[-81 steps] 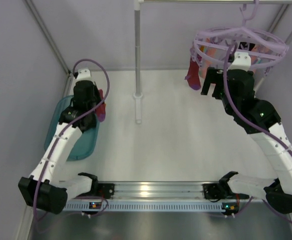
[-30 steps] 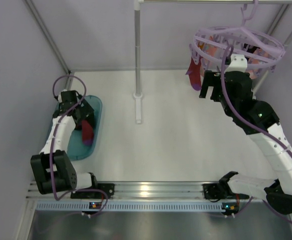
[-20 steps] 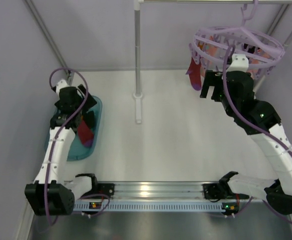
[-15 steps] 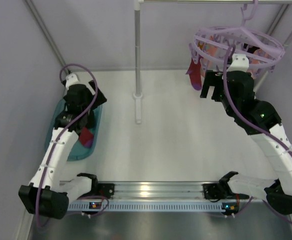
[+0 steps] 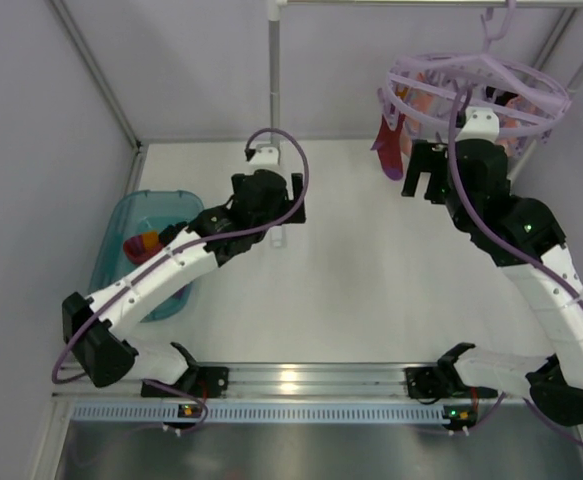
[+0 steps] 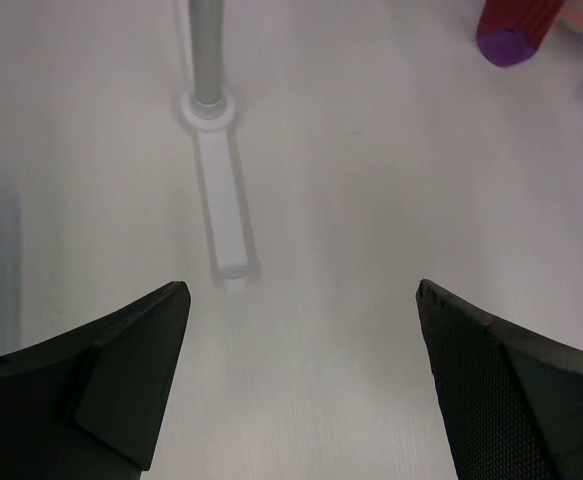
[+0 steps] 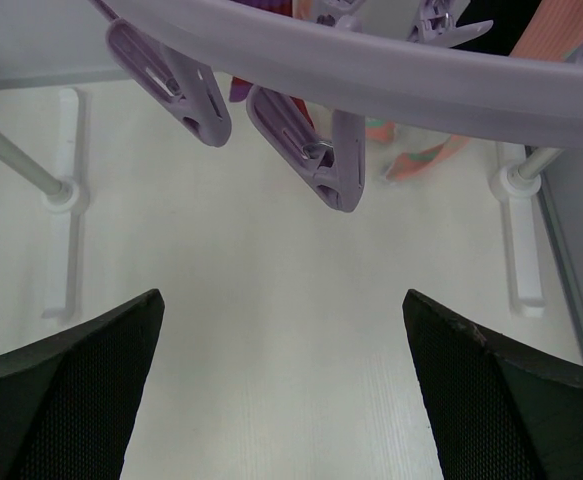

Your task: Remove the socks clipped to the hanger

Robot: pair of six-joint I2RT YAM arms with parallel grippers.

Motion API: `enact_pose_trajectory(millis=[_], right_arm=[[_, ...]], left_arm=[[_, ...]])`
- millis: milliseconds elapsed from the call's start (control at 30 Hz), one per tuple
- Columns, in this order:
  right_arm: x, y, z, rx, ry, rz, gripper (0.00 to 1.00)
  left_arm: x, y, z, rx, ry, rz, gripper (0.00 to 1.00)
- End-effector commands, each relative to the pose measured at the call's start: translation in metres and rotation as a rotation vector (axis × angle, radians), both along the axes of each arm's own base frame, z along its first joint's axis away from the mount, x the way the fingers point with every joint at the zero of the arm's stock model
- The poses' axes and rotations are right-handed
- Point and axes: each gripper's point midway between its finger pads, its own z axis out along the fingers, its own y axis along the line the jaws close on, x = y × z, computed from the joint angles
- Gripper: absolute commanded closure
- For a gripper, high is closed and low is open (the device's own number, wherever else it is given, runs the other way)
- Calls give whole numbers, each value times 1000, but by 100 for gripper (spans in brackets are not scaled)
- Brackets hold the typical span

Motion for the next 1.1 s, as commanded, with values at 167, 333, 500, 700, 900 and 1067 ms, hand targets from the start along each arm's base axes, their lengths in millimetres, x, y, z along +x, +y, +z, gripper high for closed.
enact_pose_trajectory(millis=[167,333,500,700,900,1067], right_arm=[[-18,-21,28,38,-57,-61,1],[-31,-37,51,58,-93,-107,1],[-41,-47,68,73,-131,-123,1],[-30,-51,75,30,-119,-163,0],[-10,-45,68,49,-70,-107,1],[0,-53,62,85,-41,-79,0]], left_arm=[[-8,-91,27,42,-101,-161,2],[-28,-176,31,-24,-188,-370,2],[-35,-229,29,-56,-256,-485,2],[-36,-264,13,-75,-291,-548,2],[-39,-277,4,-86,-305,-605,2],[-33,-286,13,-76,-344,-609,2]])
